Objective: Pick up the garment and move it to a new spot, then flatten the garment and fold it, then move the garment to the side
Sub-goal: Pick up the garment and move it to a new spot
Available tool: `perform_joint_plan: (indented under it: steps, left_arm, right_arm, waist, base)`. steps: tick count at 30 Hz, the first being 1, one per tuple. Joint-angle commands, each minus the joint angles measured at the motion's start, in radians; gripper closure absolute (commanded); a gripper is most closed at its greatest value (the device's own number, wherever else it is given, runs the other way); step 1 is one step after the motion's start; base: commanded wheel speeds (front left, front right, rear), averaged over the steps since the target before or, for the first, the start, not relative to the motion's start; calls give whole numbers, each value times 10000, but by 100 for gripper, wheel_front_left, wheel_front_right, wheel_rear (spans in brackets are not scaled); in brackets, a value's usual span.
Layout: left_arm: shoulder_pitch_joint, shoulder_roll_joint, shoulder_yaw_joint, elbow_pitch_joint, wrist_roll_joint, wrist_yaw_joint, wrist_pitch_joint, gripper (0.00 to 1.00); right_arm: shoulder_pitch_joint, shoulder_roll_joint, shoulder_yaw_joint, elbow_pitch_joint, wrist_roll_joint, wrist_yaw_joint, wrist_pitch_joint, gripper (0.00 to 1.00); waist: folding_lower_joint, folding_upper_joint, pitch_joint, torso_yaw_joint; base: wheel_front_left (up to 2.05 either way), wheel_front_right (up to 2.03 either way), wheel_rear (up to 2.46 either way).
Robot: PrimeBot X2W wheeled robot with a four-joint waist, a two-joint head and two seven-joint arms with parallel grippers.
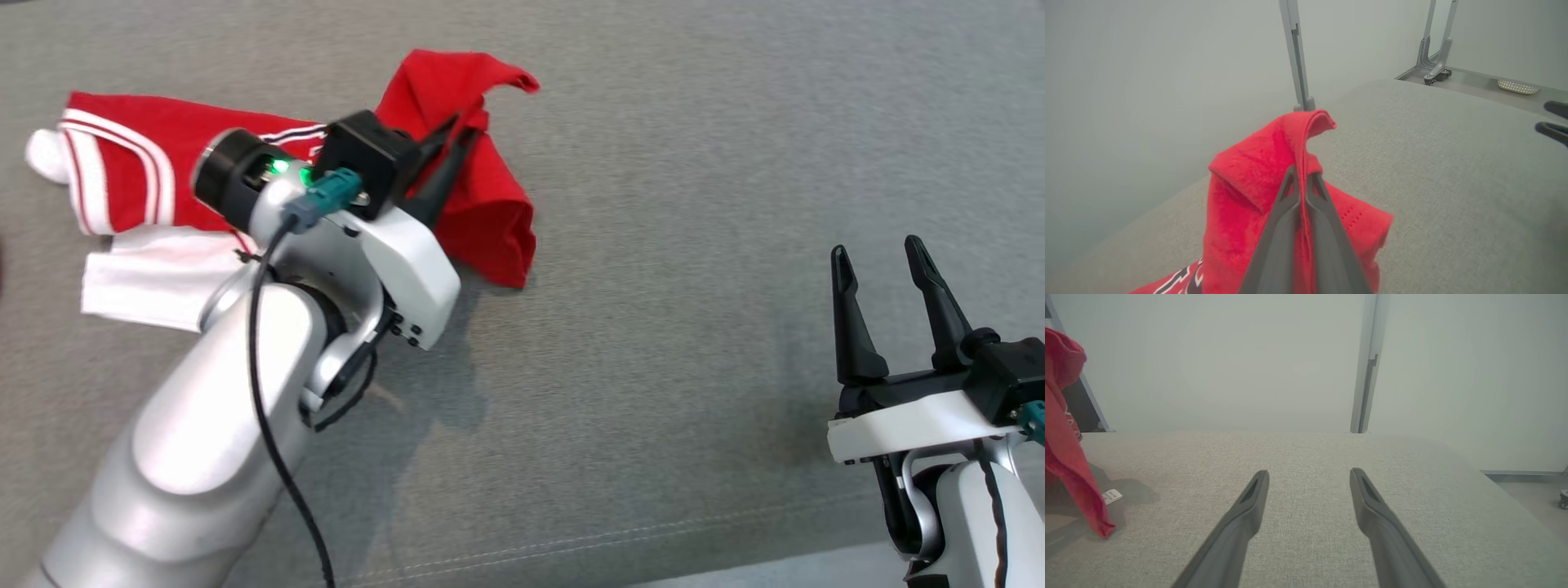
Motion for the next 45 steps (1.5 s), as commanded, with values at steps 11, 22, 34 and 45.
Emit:
perform_joint_plan:
  steps: [11, 22, 34, 45]
  left_arm:
    - [-749, -1008, -804, 1064, -19, -592, -4, 100]
    - [-670, -1562, -1311, 2670, -365, -883, -317, 0]
    - [-1, -1000, -626, 28, -363, 2, -1297, 0]
    - [2349, 1223, 2745, -1772, -1146, 2182, -2048, 0]
  right_arm:
    - [12, 145, 334, -231, 416, 44, -133, 0]
    - [8, 164, 545, -138, 901, 44, -134, 0]
    - [-72, 165, 143, -243, 515, 44, -135, 0]
    - [64, 152, -120, -225, 102, 44, -135, 0]
  waist:
    - [-1, 0, 367, -2447]
    - [-1, 0, 493, -2538]
    - [-1, 0, -28, -1028]
    - [-1, 0, -522, 499]
  base:
    - [0, 0, 0]
    - [0, 0, 0]
    - [0, 0, 0]
    - [0, 0, 0]
